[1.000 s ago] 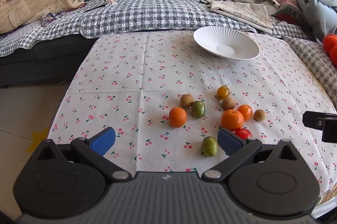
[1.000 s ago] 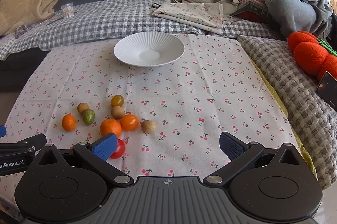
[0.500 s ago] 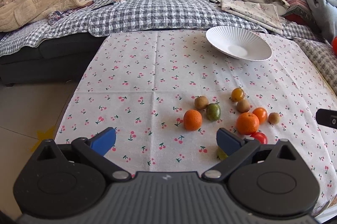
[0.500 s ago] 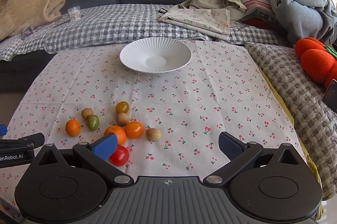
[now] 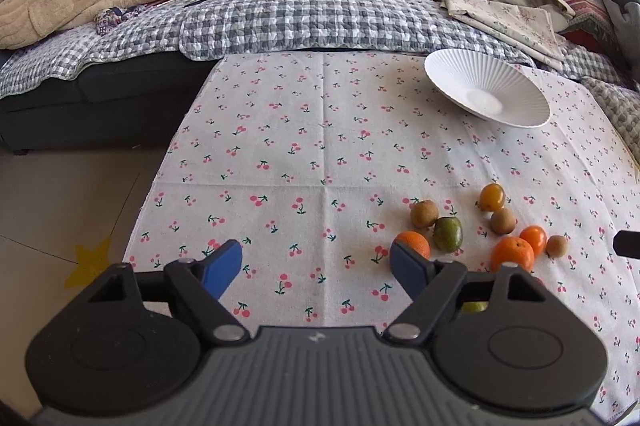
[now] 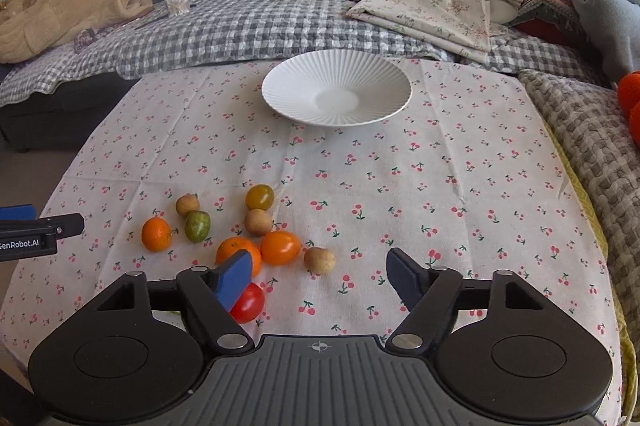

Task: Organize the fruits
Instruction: 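Grasp a small mandarin with the left tool while the right tool grasps a brown kiwi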

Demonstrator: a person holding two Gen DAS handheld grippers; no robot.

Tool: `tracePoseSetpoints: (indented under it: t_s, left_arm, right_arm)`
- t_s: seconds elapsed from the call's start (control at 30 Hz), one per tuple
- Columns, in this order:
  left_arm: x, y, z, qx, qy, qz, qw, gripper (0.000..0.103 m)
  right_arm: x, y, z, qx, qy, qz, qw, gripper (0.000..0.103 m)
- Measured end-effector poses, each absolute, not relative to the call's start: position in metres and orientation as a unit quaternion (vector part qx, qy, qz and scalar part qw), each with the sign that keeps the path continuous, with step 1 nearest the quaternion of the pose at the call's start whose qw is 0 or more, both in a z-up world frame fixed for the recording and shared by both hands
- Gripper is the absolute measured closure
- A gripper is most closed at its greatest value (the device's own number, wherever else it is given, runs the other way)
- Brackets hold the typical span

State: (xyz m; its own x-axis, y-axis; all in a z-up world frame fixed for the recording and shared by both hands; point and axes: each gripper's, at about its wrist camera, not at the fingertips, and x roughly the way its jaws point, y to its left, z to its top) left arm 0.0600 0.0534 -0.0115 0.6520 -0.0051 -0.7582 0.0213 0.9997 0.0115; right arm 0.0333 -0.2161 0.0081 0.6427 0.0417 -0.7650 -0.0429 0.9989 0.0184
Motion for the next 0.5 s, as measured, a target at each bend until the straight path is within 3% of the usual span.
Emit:
tracePoseSetpoints:
  t_s: [0.2, 0.43, 0.5]
  left_arm:
    - [0.08, 0.044, -0.027, 0.019, 0.442, -0.047, 0.896, 0.04]
    - [0.1, 0.024, -0.055, 0.045, 0.459, -0.079, 0.884, 0.04]
    - [0.101, 0.02, -0.058, 0.047, 0.453, -0.086, 0.886, 0.036]
  right_arm:
    - [0.064, -0.23, -0.005, -0.006, 0.45, 0.05, 0.891, 0.053]
    - [0.08, -0.236, -0.029, -0.016, 0.474, 0.095, 0.875, 0.053]
    - [0.082, -0.235, -0.035, -0.023, 0.475, 0.108, 0.873, 0.053]
